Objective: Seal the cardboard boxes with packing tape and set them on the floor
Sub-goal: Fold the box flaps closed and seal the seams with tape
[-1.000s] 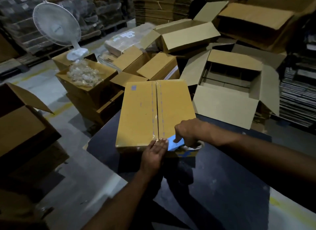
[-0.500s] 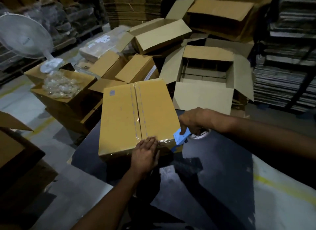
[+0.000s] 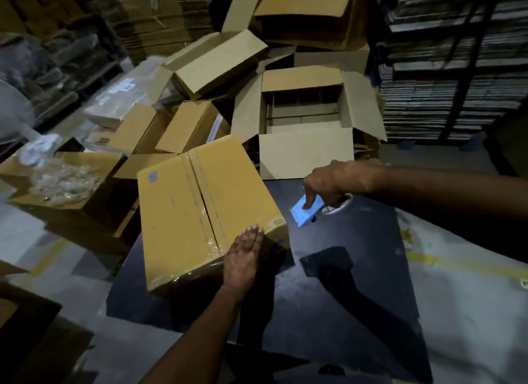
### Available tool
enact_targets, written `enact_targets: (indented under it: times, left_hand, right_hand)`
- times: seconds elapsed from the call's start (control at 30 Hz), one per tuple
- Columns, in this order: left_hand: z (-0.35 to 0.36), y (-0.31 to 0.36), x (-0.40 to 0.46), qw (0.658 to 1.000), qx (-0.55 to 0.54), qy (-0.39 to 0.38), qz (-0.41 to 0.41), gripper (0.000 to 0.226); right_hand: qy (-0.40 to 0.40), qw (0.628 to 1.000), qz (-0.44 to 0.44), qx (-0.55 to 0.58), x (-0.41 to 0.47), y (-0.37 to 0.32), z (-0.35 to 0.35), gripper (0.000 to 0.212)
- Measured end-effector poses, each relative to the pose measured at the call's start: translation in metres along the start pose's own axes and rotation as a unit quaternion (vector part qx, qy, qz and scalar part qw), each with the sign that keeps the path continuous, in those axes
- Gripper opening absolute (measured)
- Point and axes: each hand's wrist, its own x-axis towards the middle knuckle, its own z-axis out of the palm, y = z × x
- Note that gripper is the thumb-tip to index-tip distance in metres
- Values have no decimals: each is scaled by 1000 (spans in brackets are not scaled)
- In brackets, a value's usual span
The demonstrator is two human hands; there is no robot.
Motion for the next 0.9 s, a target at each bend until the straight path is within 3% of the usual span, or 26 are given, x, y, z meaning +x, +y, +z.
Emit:
enact_targets:
  times: [0.2,0.3,0.4,0.6,0.77,0.9]
  left_hand:
    - [-2,6,-1,999,3,32,-16,65]
    - [-10,7,-2,999,-7,-33,-25,95]
    - [-19,12,0,999,-23,-13,-39,69]
    - [-52,17,15,996,-9,-65,-56,69]
    - [-78,14,44,994,35,-98,-22,48]
    - [-83,0,72,988,67,-134,43,63]
  right_hand:
    - [29,999,10,-45,-8,49,28,59]
    - [44,999,-1,-22,12,46,58,51]
    - [39,998,-16,50,34,30,85,42]
    - [49,993,-18,106,68,7,109,44]
    - [43,990,-2,132,72,11,104,33]
    - [-12,998,60,28,87,1,127,64]
